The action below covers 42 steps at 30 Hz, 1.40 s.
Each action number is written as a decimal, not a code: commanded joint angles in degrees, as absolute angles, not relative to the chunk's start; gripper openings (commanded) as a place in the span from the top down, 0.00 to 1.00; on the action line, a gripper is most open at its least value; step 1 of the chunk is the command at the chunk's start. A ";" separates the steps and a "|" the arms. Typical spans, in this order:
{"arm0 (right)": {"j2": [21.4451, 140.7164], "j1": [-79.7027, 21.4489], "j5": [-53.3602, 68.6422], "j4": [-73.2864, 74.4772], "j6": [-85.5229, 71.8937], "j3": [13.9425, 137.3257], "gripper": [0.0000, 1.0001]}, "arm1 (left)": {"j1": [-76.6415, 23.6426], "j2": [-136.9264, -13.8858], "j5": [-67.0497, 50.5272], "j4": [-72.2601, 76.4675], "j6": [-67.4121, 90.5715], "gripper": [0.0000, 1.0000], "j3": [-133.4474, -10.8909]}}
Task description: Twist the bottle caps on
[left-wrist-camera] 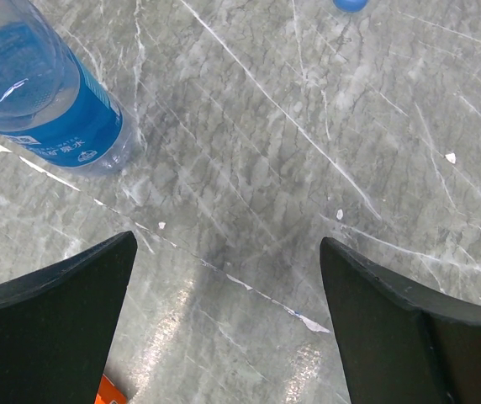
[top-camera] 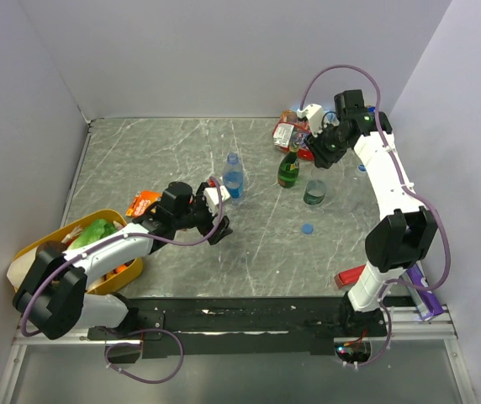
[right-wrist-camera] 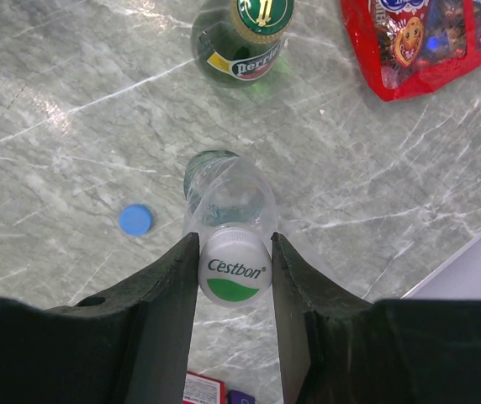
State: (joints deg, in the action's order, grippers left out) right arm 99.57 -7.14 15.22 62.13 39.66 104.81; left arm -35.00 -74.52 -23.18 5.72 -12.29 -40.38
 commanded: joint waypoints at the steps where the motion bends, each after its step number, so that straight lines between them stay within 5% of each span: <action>1: 101.16 -6.59 14.15 61.70 38.50 107.14 0.55 | -34.72 -74.79 -25.05 7.12 -11.43 0.04 -41.66; 24: 102.39 -6.59 15.29 62.22 36.47 110.39 0.39 | -34.37 -75.41 -25.93 7.56 -11.43 0.04 -41.66; 31: 104.32 -6.94 16.96 66.68 33.75 123.70 0.34 | -34.19 -74.01 -21.19 8.70 -9.15 0.04 -41.22; 36: 108.81 -12.55 21.97 70.41 32.61 135.87 0.33 | -31.82 -69.10 -17.67 7.12 -3.36 0.04 -41.75; 42: 104.86 -25.99 23.47 57.35 33.40 124.82 0.22 | -28.66 -62.94 -14.51 1.85 1.91 0.04 -42.71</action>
